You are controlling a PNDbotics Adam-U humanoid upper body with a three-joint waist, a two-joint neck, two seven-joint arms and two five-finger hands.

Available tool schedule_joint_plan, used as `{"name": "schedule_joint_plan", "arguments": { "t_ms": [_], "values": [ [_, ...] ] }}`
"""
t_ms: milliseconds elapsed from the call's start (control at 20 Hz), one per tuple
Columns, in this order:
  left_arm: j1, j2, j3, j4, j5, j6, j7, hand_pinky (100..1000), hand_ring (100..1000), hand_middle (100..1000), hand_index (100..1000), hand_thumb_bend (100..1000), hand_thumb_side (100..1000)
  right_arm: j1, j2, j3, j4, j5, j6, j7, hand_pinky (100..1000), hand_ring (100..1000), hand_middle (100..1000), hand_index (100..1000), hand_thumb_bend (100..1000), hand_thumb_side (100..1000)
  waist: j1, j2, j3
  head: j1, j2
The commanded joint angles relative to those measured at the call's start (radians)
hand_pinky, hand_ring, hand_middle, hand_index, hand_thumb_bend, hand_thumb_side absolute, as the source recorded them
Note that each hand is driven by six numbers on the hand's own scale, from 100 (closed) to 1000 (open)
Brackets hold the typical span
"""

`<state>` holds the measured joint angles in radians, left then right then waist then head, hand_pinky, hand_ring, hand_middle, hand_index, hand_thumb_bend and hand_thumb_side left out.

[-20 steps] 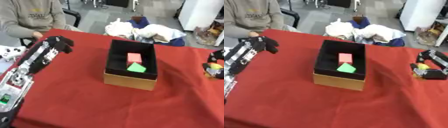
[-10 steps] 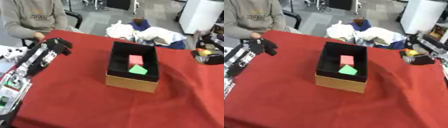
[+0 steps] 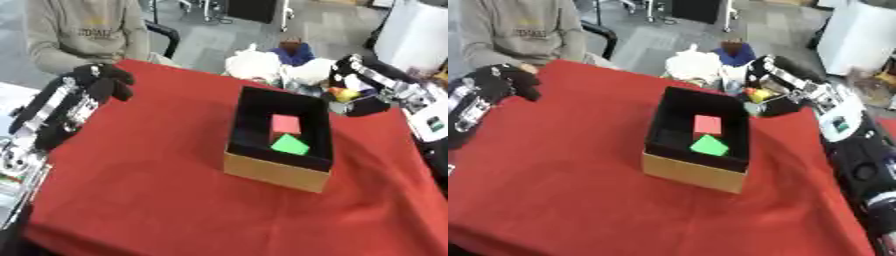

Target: Pick up objects on the table and place them in the box.

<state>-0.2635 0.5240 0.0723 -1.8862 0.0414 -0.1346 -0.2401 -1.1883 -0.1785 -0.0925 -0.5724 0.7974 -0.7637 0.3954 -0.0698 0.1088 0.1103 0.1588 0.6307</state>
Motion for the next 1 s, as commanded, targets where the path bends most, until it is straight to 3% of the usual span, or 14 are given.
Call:
{"name": "schedule_joint_plan", "arguments": {
  "t_ms": [50,200,300,400,550,600,650,800,850,900,1000],
  "values": [
    [-0.02,0.005,0.011,-0.028,0.012,0.007,0.0,665,648,660,750,313,841,-0.021,0.024,-0.009,-0.01,0.059,-0.137,0.124,686,489,469,228,100,153,0.008,-0.009,0.006,-0.011,-0.016],
    [-0.026,-0.003,0.007,-0.029,0.015,0.01,-0.005,666,648,660,750,316,842,-0.007,0.057,-0.009,-0.009,0.125,-0.134,0.11,689,514,495,337,100,210,0.008,-0.006,0.014,-0.016,-0.017],
    [-0.028,-0.006,0.004,-0.029,0.016,0.012,-0.01,666,648,660,750,317,844,0.002,0.071,-0.007,-0.011,0.176,-0.134,0.096,695,543,532,500,100,251,0.008,-0.006,0.018,-0.015,-0.017],
    [-0.028,-0.008,0.003,-0.029,0.016,0.012,-0.013,666,648,660,750,317,846,0.01,0.078,-0.005,-0.016,0.223,-0.14,0.075,702,576,586,678,100,403,0.007,-0.005,0.019,-0.013,-0.017],
    [-0.025,-0.009,0.005,-0.027,0.014,0.014,-0.013,667,648,659,749,320,847,0.012,0.079,0.005,-0.028,0.276,-0.143,0.04,719,640,696,824,100,493,0.005,-0.005,0.017,-0.01,-0.017],
    [-0.024,-0.01,0.005,-0.026,0.013,0.014,-0.013,667,648,659,749,320,847,0.013,0.078,0.008,-0.032,0.287,-0.143,0.028,719,640,696,824,100,493,0.005,-0.005,0.016,-0.009,-0.017],
    [-0.023,-0.009,0.006,-0.025,0.012,0.014,-0.013,667,648,642,749,320,850,0.012,0.075,0.009,-0.037,0.294,-0.143,0.015,732,681,750,856,100,546,0.004,-0.006,0.014,-0.008,-0.017],
    [-0.017,-0.008,0.007,-0.023,0.009,0.014,-0.013,667,648,635,750,320,854,0.009,0.065,0.013,-0.05,0.298,-0.143,-0.022,755,728,800,872,100,666,0.003,-0.008,0.009,-0.005,-0.016],
    [-0.015,-0.007,0.007,-0.021,0.008,0.014,-0.014,668,649,634,750,321,857,0.008,0.06,0.014,-0.056,0.295,-0.143,-0.034,771,754,825,874,100,779,0.003,-0.008,0.007,-0.004,-0.016],
    [-0.013,-0.007,0.007,-0.02,0.006,0.014,-0.013,668,649,633,749,320,857,0.008,0.055,0.015,-0.061,0.291,-0.143,-0.045,775,758,828,875,100,798,0.003,-0.009,0.005,-0.004,-0.016],
    [-0.009,-0.006,0.009,-0.016,0.003,0.014,-0.012,668,649,632,749,321,858,0.007,0.042,0.015,-0.069,0.284,-0.143,-0.064,817,799,864,882,100,961,0.003,-0.011,0.0,-0.002,-0.016]
  ]
}}
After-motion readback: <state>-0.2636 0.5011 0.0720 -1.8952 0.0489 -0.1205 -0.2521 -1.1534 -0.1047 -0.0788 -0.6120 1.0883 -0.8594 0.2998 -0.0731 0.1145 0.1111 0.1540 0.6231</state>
